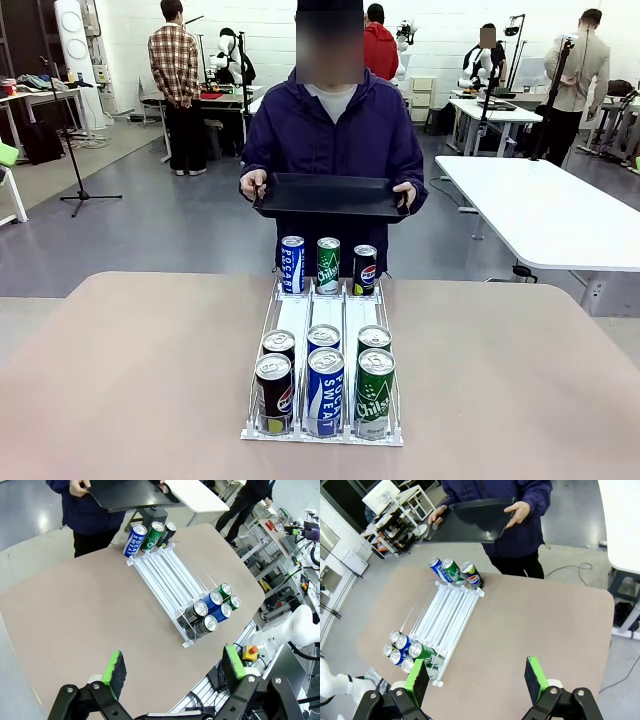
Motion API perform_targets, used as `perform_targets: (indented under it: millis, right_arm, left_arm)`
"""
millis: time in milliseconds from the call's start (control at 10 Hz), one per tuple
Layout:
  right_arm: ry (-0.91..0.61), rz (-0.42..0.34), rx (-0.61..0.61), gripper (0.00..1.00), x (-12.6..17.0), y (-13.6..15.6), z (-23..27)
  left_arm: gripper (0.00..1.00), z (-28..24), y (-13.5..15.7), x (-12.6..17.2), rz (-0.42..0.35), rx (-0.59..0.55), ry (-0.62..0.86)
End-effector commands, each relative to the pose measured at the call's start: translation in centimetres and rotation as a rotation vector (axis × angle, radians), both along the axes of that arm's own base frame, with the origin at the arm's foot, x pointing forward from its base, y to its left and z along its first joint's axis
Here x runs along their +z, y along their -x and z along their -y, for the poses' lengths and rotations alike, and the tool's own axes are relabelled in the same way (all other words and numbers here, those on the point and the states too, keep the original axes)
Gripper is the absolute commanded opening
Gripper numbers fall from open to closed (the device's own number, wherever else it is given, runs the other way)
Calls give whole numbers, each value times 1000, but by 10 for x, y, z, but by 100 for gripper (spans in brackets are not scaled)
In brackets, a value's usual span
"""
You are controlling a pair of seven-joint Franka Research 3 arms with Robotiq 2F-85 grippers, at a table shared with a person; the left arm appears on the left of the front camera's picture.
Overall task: Retrieve and hand over the desired beverage to the person.
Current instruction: Pick up a can of the same type that the person held from the Automatic Can Dispenser.
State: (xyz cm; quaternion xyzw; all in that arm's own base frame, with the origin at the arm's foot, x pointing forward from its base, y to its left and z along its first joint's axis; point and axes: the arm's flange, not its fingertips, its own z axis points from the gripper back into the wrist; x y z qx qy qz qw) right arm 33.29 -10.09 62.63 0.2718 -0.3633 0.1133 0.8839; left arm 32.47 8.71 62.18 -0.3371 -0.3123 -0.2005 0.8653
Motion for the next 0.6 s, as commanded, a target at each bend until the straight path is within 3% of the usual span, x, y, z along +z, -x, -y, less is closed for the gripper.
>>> perform_targets:
  millis: [0,500]
  right_arm:
    - [-22,12,18,100,0,-1,0]
    - [-22,12,18,100,0,-1,0]
  left_arm:
    - [100,-1,-1,0,18,-18,7]
    - [100,-1,-1,0,18,-18,7]
